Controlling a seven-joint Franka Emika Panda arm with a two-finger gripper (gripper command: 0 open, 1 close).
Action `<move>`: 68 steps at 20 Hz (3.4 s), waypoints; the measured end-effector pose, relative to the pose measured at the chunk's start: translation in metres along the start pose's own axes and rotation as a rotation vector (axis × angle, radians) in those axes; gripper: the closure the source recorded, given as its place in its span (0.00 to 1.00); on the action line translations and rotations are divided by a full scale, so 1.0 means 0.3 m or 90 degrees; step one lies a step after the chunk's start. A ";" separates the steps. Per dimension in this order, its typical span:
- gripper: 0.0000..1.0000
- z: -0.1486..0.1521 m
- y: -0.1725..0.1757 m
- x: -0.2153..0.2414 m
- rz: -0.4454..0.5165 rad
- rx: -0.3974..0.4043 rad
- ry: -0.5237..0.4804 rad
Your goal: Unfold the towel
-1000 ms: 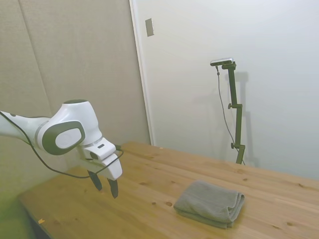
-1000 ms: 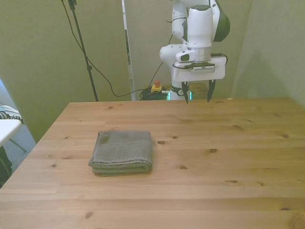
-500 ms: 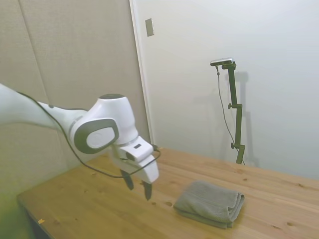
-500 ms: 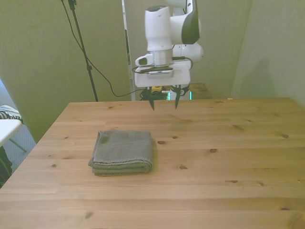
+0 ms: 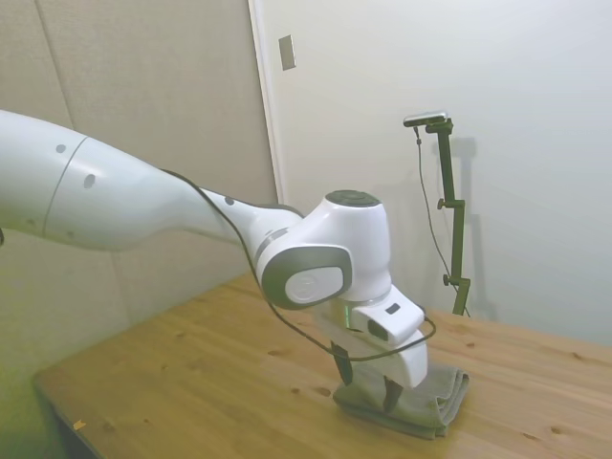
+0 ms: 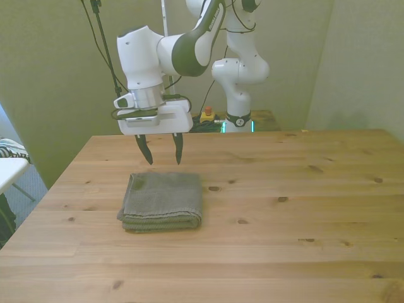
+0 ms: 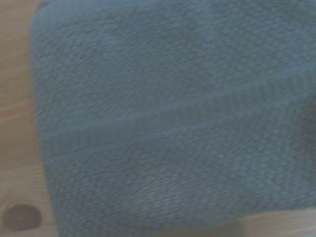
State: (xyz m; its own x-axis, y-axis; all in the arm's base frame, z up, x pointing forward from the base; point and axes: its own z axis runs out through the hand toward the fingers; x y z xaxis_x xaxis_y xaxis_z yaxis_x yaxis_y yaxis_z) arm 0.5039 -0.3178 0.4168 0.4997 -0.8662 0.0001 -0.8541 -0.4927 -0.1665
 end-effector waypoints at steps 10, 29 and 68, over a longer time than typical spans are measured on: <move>0.00 -0.049 0.109 0.174 0.015 -0.007 0.024; 0.00 0.072 0.211 0.336 0.064 0.123 -0.100; 1.00 0.182 0.216 0.331 -0.006 0.206 -0.124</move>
State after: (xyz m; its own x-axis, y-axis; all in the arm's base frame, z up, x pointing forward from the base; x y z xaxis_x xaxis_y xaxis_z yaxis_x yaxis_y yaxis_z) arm 0.5060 -0.4313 0.3521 0.5524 -0.8143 -0.1783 -0.7747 -0.4225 -0.4705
